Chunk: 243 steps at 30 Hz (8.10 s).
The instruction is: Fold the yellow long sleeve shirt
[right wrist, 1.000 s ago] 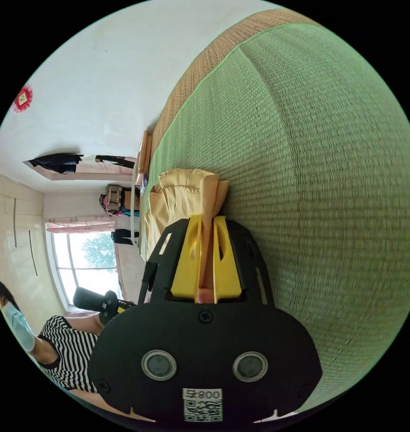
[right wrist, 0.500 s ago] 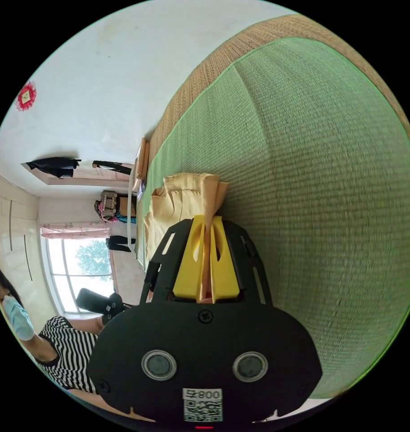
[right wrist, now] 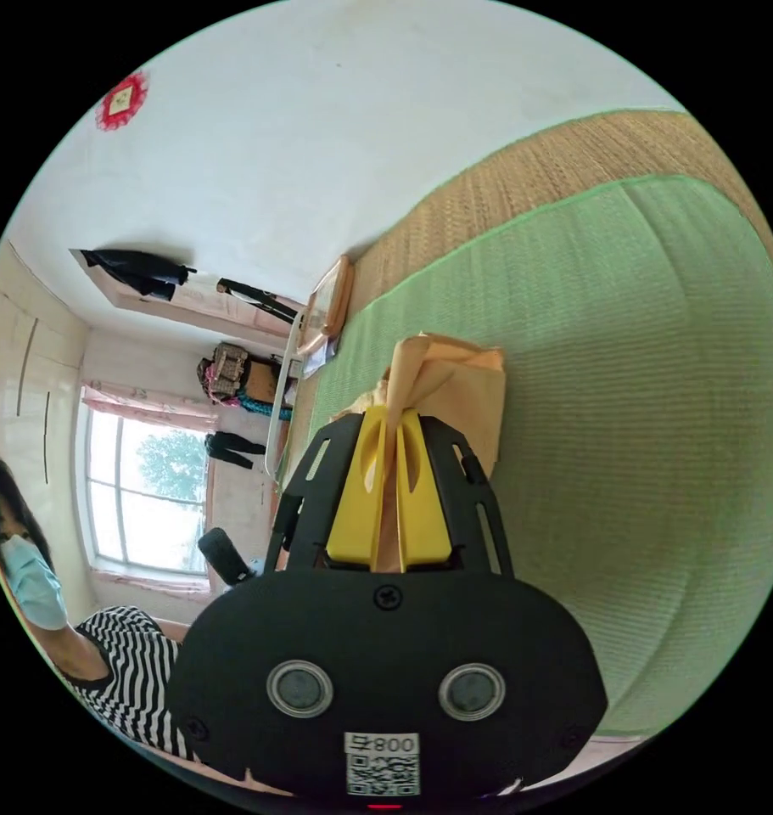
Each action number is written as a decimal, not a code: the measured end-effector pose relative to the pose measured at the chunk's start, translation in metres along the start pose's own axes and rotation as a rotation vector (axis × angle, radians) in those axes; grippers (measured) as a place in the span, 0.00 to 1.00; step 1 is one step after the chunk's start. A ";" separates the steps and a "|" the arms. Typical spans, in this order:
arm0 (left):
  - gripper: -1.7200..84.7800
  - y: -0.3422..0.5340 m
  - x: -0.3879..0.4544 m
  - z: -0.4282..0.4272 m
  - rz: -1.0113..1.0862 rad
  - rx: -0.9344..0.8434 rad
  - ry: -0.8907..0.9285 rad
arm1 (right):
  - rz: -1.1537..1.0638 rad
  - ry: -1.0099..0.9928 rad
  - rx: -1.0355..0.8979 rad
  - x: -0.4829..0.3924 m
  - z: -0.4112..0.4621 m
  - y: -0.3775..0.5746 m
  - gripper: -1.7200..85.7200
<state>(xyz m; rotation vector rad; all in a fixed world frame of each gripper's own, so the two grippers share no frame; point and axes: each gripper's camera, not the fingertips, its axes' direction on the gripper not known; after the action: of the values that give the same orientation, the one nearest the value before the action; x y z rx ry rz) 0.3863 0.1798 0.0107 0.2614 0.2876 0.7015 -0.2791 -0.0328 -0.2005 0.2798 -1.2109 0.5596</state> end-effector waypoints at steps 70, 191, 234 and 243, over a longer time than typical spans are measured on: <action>0.02 0.232 -0.430 -0.086 -0.614 0.363 -0.158 | -0.385 0.376 -0.497 -0.497 0.240 -0.289 0.02; 0.04 0.135 -0.282 0.039 -0.545 0.125 0.074 | 0.175 -0.441 -0.375 -0.026 0.161 0.219 0.06; 0.05 0.296 -0.207 -0.070 -0.883 0.654 0.252 | 0.108 -0.411 -0.354 0.074 0.178 0.274 0.04; 0.05 0.296 -0.103 -0.085 -0.759 0.535 0.313 | 0.133 -0.461 -0.282 0.154 0.117 0.372 0.04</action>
<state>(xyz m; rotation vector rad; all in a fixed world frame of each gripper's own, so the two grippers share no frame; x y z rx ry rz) 0.1064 0.3404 0.0475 0.5129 0.8239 -0.1066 -0.5392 0.2588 -0.0499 0.0883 -1.7453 0.4421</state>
